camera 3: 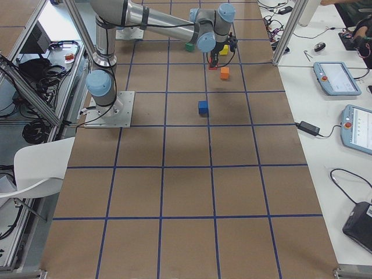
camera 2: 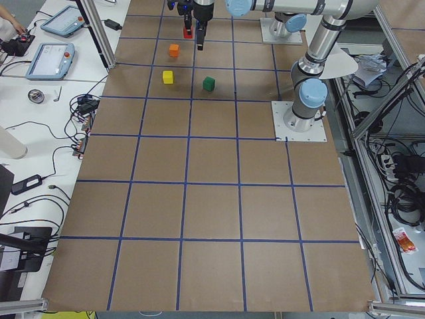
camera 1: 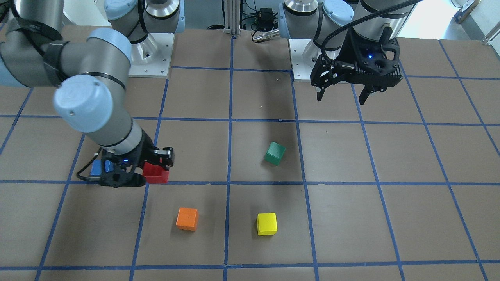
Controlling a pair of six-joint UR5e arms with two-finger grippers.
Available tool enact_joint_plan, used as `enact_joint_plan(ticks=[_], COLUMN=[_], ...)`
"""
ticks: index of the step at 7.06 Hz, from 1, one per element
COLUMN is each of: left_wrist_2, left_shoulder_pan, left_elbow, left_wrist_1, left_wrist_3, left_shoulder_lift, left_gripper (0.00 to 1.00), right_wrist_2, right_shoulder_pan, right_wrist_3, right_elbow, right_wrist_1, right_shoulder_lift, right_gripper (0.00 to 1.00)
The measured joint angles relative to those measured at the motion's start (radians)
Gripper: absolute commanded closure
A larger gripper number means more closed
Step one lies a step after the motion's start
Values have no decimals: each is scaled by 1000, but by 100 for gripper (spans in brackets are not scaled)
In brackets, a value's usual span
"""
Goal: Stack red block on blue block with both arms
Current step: 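Lift the red cube with the right gripper over the blue cube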
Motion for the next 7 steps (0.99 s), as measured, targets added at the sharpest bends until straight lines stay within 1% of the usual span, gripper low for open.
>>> enact_joint_plan(ticks=[1,2,4,7], left_wrist_2=[-2,-3,-3,-26], left_shoulder_pan=[1,2,3,4], left_elbow=[7,19,40,32], left_wrist_1=[-1,-3,-8,-3], left_wrist_3=[0,0,-1,-3], left_shoulder_lift=[-6,-13,-21,-44], left_gripper=[0,0,0,0], right_wrist_2=[-2,-14,-66,-84], right_shoulder_pan=[-62,-98,-137,-221], right_wrist_3=[-40,-63,-138,-264], right_elbow=[4,12,70,139], right_wrist_1=[27,38,24,-8], right_shoulder_lift=[-20,-28,-33,-44], right_gripper=[100,100,100,100])
